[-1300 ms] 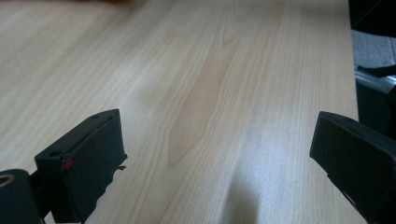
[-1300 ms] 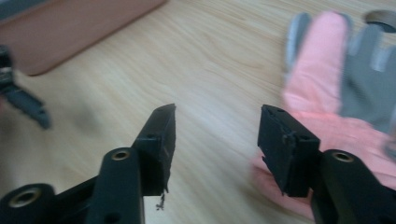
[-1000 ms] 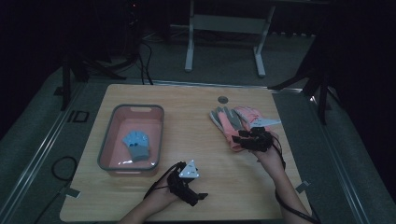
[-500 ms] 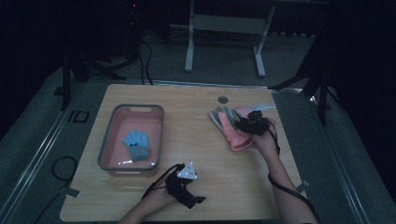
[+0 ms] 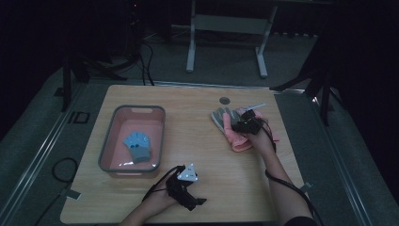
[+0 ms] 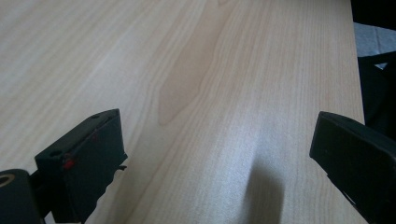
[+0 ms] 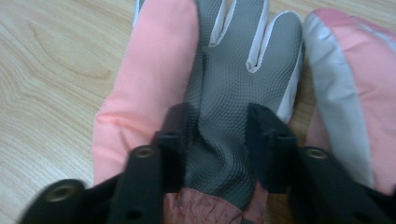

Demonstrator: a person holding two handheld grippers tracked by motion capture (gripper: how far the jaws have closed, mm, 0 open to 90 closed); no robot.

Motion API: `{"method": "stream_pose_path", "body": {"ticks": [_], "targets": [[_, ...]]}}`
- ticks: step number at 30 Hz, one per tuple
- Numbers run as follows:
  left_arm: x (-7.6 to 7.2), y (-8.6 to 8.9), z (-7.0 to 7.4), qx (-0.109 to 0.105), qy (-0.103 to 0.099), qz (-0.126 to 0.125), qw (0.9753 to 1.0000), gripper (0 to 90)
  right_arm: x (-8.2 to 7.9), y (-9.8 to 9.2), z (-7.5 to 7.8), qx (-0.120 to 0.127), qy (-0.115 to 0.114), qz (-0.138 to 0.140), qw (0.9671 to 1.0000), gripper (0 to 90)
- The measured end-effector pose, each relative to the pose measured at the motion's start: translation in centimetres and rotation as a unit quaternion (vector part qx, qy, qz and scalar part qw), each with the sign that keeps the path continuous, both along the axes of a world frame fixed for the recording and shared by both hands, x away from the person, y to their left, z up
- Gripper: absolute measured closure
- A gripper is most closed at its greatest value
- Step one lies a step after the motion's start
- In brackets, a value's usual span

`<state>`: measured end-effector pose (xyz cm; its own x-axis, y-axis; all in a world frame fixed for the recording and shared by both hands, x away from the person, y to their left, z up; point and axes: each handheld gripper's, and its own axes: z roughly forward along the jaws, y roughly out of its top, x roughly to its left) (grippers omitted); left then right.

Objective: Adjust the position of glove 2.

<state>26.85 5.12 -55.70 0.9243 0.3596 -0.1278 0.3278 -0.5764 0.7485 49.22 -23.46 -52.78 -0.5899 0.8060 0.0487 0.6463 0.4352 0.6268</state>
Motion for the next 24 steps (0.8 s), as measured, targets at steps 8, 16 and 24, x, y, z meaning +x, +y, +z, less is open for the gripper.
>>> {"method": "stream_pose_path", "body": {"ticks": [8, 16, 24], "targets": [[0.0, 0.2, 0.0, -0.006, -0.008, 0.009, 0.9999, 3.3, -1.2, 1.5, 0.7, -0.007, -0.005, -0.042, 0.9991, 87.5], [0.0, 0.5, -0.1, -0.013, -0.007, 0.012, 0.9998, 3.3, -5.2, 3.1, 4.4, 0.052, -0.037, -0.089, 0.9941, 87.9], [0.1, 0.7, 0.0, -0.019, -0.008, 0.022, 0.9996, 3.3, -9.3, 4.1, 5.8, 0.072, -0.046, -0.114, 0.9898, 87.9]]}}
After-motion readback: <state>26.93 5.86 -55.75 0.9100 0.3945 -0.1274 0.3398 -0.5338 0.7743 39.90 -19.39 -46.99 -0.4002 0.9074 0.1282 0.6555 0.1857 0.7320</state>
